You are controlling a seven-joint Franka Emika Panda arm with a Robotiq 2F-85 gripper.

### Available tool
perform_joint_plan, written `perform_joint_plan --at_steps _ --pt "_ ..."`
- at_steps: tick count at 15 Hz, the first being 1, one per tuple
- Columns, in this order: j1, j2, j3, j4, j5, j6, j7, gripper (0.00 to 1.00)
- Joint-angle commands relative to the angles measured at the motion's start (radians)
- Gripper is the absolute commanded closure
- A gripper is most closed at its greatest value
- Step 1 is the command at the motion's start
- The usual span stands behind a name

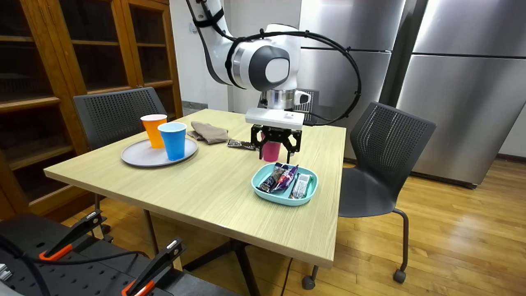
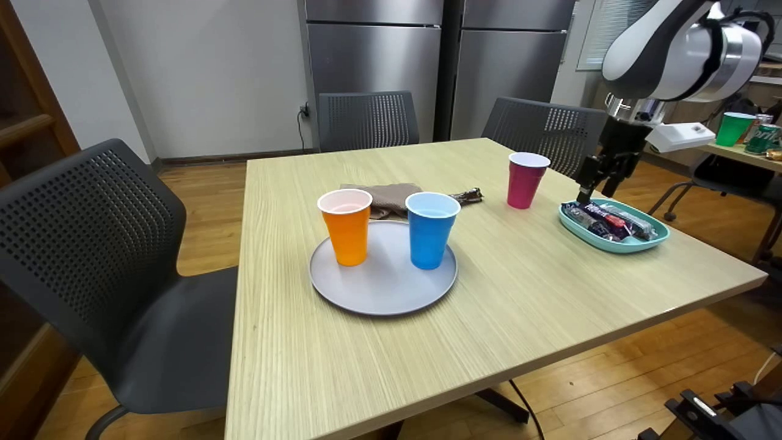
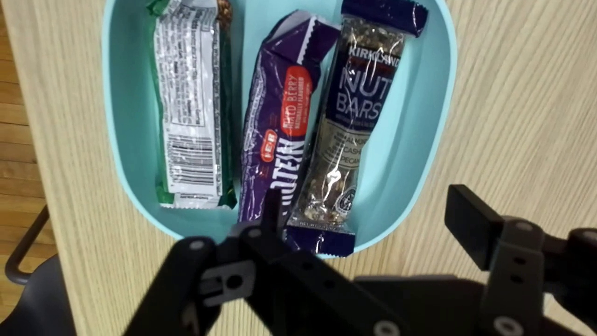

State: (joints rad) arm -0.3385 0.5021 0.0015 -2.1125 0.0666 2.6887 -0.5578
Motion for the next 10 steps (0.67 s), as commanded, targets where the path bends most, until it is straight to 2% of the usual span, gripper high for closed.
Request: perform_joint_plan --at_steps 1,10 --pt "0.029 -0.037 -0.023 -0.028 -0.044 0.021 0.053 0.00" --pt "0.062 -0.107 -0.007 -0.021 -0.071 0.018 0.044 0.00"
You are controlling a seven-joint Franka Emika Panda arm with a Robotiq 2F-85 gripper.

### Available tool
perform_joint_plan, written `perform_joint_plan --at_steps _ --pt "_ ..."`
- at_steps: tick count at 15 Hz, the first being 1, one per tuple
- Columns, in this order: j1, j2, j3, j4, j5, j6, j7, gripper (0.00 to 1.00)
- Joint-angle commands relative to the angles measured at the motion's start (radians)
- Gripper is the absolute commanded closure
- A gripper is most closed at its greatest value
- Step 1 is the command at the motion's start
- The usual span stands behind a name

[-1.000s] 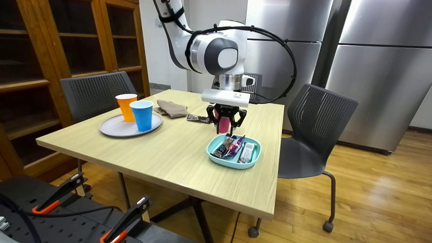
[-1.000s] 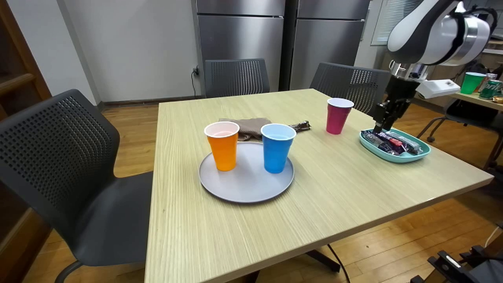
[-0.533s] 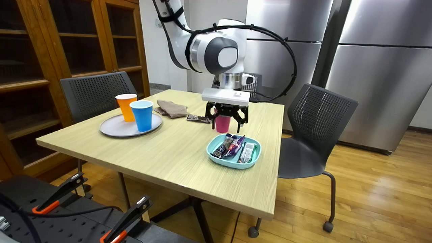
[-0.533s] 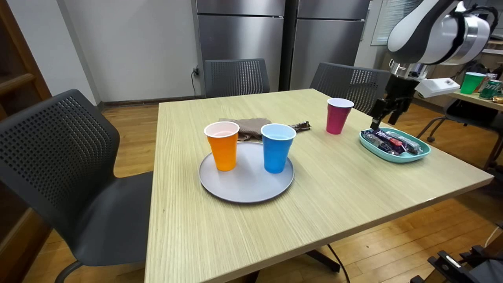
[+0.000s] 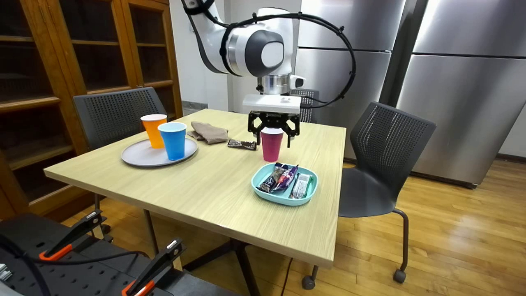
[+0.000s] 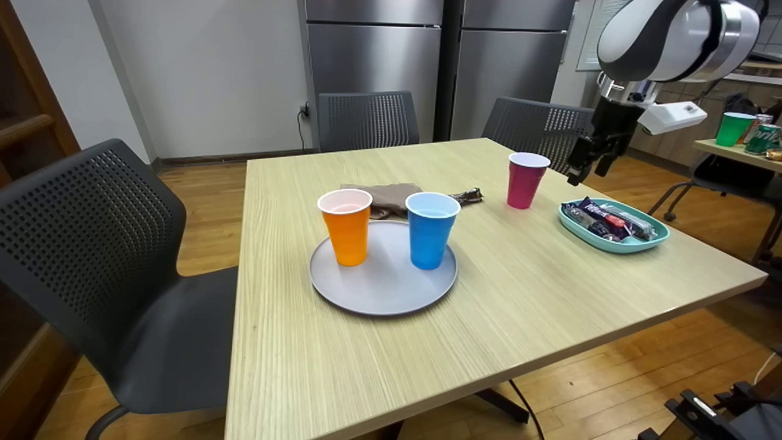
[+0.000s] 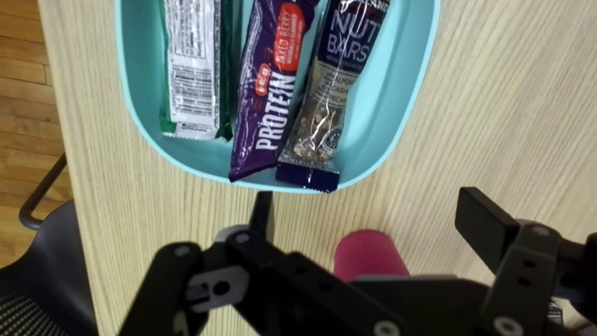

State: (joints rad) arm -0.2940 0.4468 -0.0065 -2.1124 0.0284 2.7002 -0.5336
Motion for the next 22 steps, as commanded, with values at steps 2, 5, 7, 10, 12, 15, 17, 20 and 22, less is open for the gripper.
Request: perform_joint_plan --at_steps 2,5,7,10,12,15,17,20,22 --pt "0.031 -0.065 0.002 -0.017 -0.050 0.011 0.005 0.00" --pt "0.032 -0.066 0.031 0.002 -0.069 0.015 -0.061 0.00" --pt "0.040 -0.056 0.043 0.014 -0.087 0.024 -0.097 0.00" --pt "0.049 -0.028 0.067 0.049 -0.081 0.029 -0.136 0.00" --pt "0.067 -0.004 0.068 0.083 -0.091 0.023 -0.134 0.00" --pt "0.087 0.047 0.067 0.146 -0.103 0.008 -0.130 0.00" --pt "0.096 0.090 0.069 0.198 -0.110 -0.005 -0.127 0.00" --pt "0.107 0.159 0.072 0.278 -0.126 -0.016 -0.124 0.00" --pt "0.113 0.199 0.074 0.327 -0.135 -0.027 -0.123 0.00"
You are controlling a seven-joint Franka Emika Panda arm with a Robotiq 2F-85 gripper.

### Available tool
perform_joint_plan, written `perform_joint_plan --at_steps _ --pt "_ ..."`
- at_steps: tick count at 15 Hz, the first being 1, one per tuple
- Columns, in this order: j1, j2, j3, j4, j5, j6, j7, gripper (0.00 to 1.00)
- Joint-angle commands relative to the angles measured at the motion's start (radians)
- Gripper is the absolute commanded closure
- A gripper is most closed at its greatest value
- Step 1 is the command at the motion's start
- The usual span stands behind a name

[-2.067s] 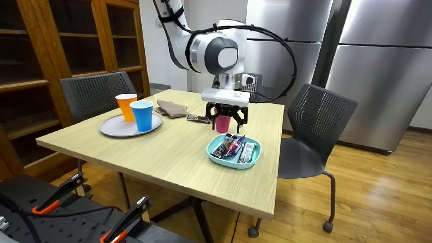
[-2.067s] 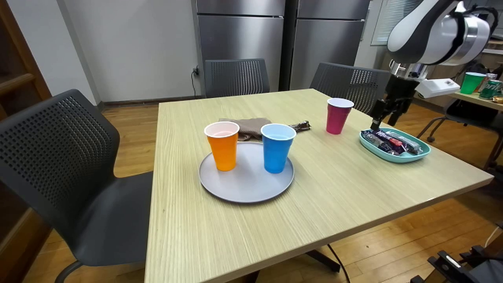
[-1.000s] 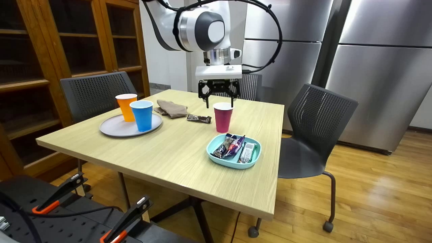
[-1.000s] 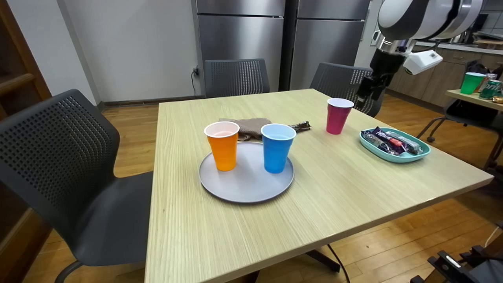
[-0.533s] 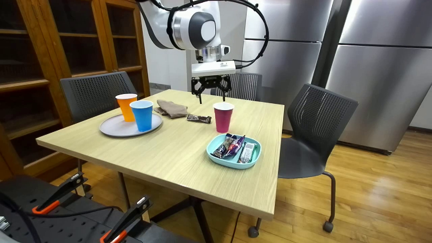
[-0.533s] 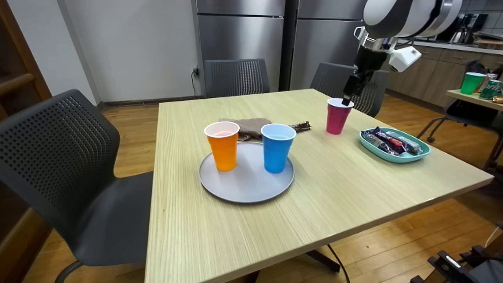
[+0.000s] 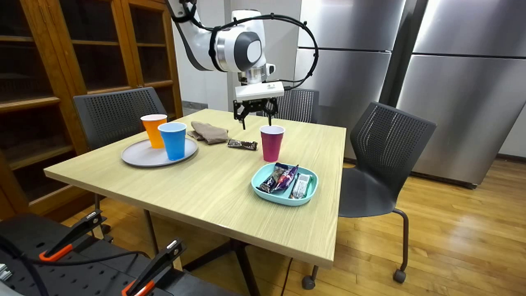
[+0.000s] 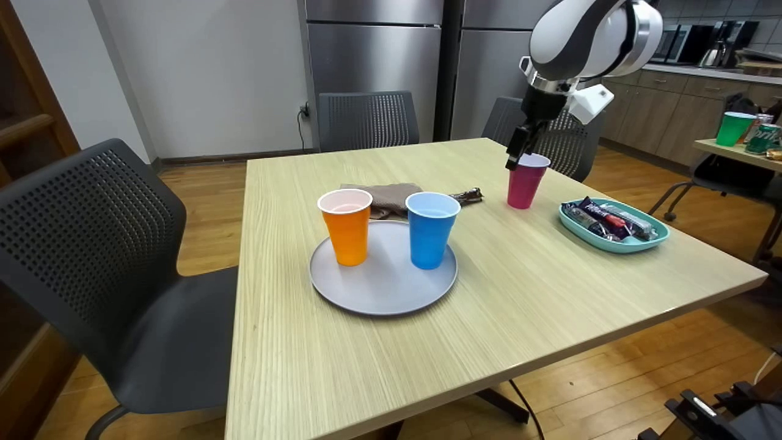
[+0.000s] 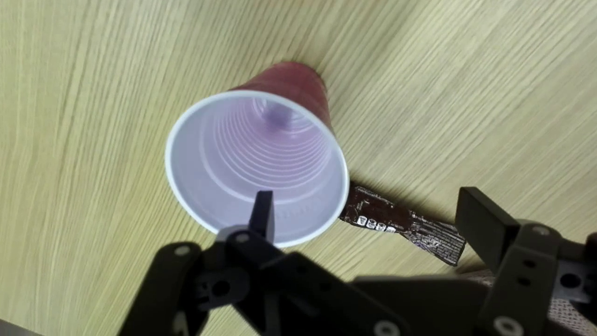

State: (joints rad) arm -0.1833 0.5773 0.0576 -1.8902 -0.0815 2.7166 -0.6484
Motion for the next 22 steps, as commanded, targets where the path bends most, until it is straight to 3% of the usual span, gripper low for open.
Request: perform_joint_plan --at_steps 1,5,22 --pt "0.003 0.087 0.012 0.129 -0.028 -0.049 -0.010 0.00" --pt "-0.006 0.125 0.026 0.183 -0.028 -0.073 -0.023 0.00" --pt "-0.017 0.132 0.015 0.154 -0.034 -0.115 -0.069 0.00"
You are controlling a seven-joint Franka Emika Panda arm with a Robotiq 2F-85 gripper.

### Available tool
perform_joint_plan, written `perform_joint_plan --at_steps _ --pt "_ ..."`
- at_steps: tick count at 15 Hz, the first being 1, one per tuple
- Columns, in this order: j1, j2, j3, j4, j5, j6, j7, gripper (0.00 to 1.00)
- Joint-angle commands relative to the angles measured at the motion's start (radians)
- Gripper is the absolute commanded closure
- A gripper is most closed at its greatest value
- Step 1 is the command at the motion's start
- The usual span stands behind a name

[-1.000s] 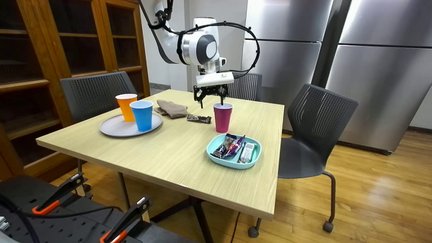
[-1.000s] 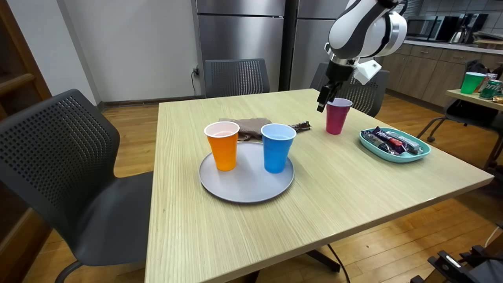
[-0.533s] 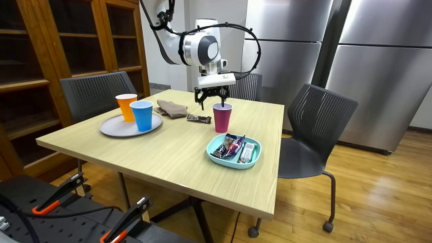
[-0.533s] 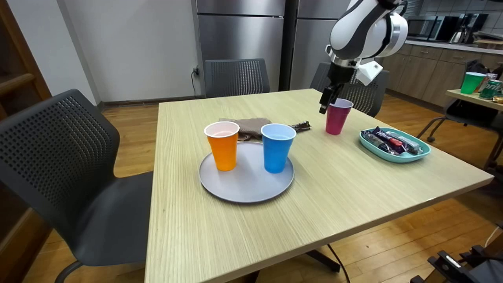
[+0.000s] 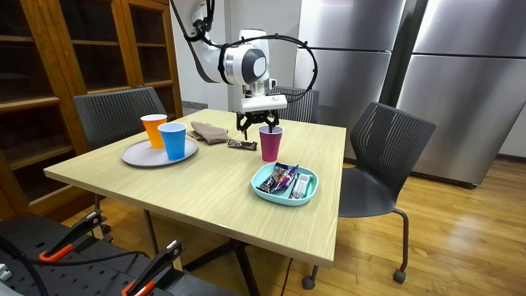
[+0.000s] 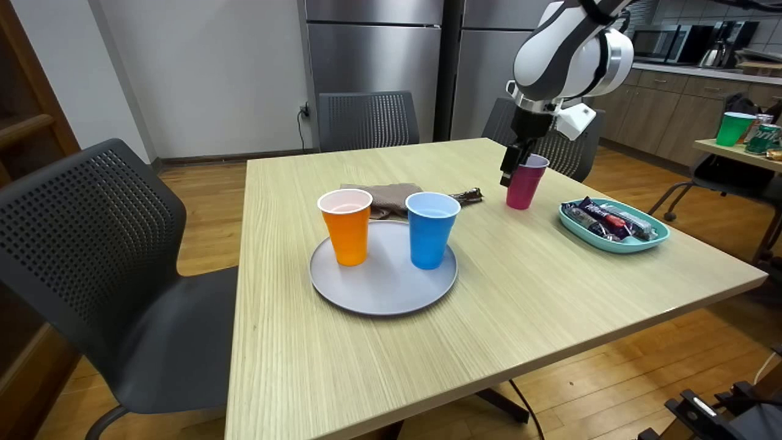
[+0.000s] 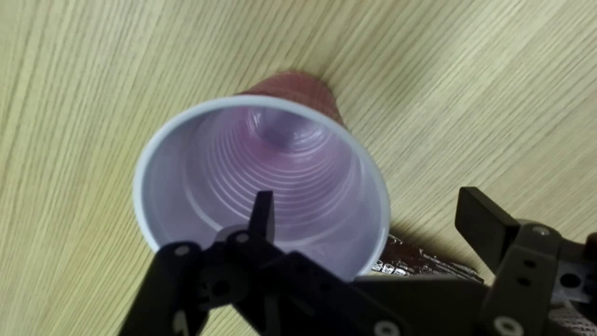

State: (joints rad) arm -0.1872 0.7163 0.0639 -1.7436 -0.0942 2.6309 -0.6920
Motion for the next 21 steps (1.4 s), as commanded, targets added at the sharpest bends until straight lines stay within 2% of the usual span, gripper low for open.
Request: perform_joint_plan --at_steps 1,4,5,6,7,15,16,21 --pt "-0.013 -0.008 0.008 0.007 -0.022 -0.028 -0.026 0.00" --pt "-0.014 -0.008 0.008 0.004 -0.023 -0.026 -0.031 0.00" --pt "-0.014 -0.010 0.007 0.001 -0.025 -0.022 -0.030 0.25" --pt "-0.015 -0.013 0.007 -0.004 -0.026 -0.016 -0.034 0.28" --pt "-0.016 -0.018 0.008 -0.009 -0.026 -0.015 -0.038 0.35" --pt "-0.019 -0.049 0.001 -0.048 -0.028 0.000 -0.052 0.97" --pt "-0.018 -0.056 -0.002 -0.056 -0.029 0.003 -0.049 1.00" --pt "-0.006 -0.104 -0.021 -0.107 -0.054 0.018 -0.040 1.00"
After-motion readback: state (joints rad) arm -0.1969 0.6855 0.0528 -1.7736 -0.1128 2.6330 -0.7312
